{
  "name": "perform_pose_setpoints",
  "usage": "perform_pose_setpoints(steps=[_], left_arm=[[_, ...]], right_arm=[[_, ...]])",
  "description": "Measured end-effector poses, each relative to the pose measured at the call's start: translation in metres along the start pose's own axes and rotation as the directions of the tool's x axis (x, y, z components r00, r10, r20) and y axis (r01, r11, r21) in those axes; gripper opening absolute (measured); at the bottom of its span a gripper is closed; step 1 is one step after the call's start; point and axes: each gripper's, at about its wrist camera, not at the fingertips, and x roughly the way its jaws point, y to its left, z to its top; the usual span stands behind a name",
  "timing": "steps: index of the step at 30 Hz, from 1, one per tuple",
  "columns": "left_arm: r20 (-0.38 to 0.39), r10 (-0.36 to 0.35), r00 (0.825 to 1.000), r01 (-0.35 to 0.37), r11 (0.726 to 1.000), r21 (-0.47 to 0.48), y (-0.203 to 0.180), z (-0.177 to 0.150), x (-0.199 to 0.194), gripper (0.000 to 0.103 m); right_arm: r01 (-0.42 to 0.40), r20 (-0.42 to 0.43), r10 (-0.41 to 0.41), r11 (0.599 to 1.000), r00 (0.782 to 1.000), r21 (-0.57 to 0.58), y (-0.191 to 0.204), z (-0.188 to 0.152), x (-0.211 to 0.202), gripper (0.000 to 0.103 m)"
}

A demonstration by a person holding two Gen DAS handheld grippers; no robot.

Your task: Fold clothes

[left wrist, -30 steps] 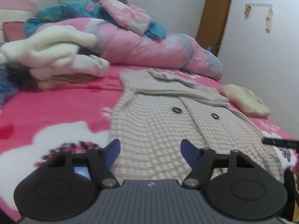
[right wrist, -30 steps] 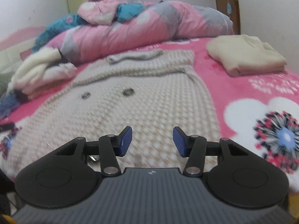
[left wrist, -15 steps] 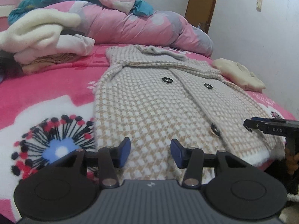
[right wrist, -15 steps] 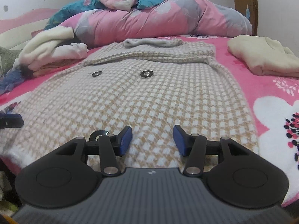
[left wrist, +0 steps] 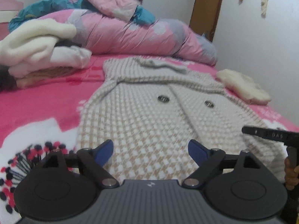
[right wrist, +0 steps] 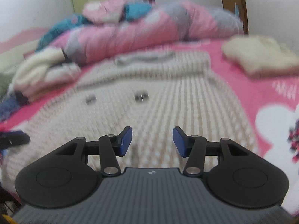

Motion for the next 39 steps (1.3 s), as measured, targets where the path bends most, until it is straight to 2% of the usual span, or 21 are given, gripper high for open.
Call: perform_pose_setpoints(steps=[2, 7, 15, 23, 29, 36, 39], left_arm=[[-0.03, 0.011, 0.999, -0.011, 1.0, -0.007, 0.002, -0.005, 0.005, 0.092], [-0.036, 0.023, 0.999, -0.022, 1.0, 0.02, -0.004, -0.006, 0.007, 0.099], [-0.048, 0.061, 0.997, -0.058, 0.997, 0.059, -0.012, -0.01, 0.008, 0.1], [-0.047, 0.054, 0.997, -0.053, 0.998, 0.019, -0.01, -0.01, 0.004, 0.098], [-0.033, 0.073, 0.997, -0.074, 0.997, -0.028, -0.005, -0.01, -0.001, 0.086], [-0.014, 0.081, 0.997, -0.081, 0.994, -0.073, 0.003, -0.011, -0.009, 0.06], [-0.014, 0.078, 0.997, -0.079, 0.993, -0.089, 0.007, -0.012, -0.013, 0.052]], right_arm=[[0.001, -0.011, -0.001, 1.0, 1.0, 0.002, -0.001, -0.007, 0.002, 0.048], [0.0, -0.028, 0.0, 1.0, 1.0, 0.006, -0.003, -0.015, 0.003, 0.048], [0.014, -0.029, -0.014, 1.0, 0.999, -0.015, 0.0, -0.017, 0.001, 0.049], [0.028, -0.035, -0.029, 0.999, 0.999, -0.03, 0.004, -0.018, -0.002, 0.05], [0.044, -0.039, -0.046, 0.997, 0.998, -0.056, 0.01, -0.021, -0.005, 0.05], [0.056, -0.044, -0.06, 0.994, 0.997, -0.092, 0.014, -0.026, -0.017, 0.05], [0.058, -0.049, -0.063, 0.992, 0.997, -0.11, 0.016, -0.029, -0.024, 0.05]])
